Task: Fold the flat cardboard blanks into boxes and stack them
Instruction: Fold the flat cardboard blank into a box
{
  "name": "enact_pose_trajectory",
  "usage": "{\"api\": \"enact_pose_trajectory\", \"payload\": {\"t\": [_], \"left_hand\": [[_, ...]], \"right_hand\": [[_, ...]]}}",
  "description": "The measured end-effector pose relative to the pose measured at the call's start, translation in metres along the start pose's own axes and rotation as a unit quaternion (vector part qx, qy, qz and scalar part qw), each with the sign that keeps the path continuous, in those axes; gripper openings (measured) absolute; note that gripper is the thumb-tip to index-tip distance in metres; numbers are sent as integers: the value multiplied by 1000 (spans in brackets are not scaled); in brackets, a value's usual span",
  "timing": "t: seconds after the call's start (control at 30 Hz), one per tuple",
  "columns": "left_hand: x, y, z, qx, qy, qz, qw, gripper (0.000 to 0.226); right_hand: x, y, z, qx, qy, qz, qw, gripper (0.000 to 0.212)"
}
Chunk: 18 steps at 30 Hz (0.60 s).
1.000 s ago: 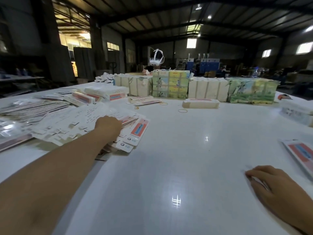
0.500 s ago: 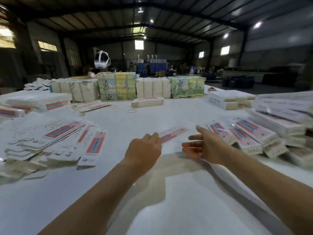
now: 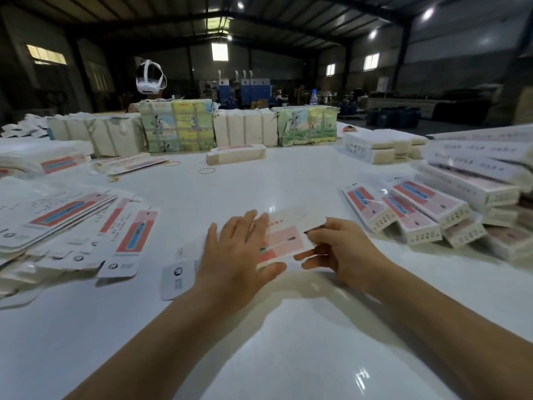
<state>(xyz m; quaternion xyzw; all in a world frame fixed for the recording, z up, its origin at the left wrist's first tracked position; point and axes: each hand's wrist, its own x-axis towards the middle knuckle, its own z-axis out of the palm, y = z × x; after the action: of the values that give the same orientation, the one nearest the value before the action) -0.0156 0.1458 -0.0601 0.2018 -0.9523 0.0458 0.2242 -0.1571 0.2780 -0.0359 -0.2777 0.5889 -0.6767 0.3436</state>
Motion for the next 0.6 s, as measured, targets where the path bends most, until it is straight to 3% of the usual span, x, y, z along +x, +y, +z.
{"api": "enact_pose_trajectory", "payload": {"t": [0.1, 0.2, 0.27, 0.33, 0.43, 0.5, 0.6], "left_hand": [[-2, -1, -1, -32, 17, -11, 999, 97], [-3, -2, -8, -68, 68, -31, 995, 97], [-3, -1, -12, -72, 93, -49, 992, 95], [-2, 0, -15, -59, 105, -60, 991, 94], [-4, 3, -17, -8, 126, -59, 990, 94], [-6, 5, -18, 26, 138, -54, 989, 94], [-7, 7, -20, 29, 130, -57, 989, 93]], "right_hand": [[-7, 0, 3, -68, -46, -62, 995, 23], [-12, 5, 7, -137, 0, -116, 984, 33], [-13, 8, 8, -239, 60, -196, 949, 46], [-13, 10, 9, -335, 61, -261, 903, 41], [-13, 18, 14, -420, 23, -231, 877, 40], [-13, 20, 18, -345, 10, -191, 919, 40], [-14, 9, 19, -58, -58, -38, 996, 27]]}}
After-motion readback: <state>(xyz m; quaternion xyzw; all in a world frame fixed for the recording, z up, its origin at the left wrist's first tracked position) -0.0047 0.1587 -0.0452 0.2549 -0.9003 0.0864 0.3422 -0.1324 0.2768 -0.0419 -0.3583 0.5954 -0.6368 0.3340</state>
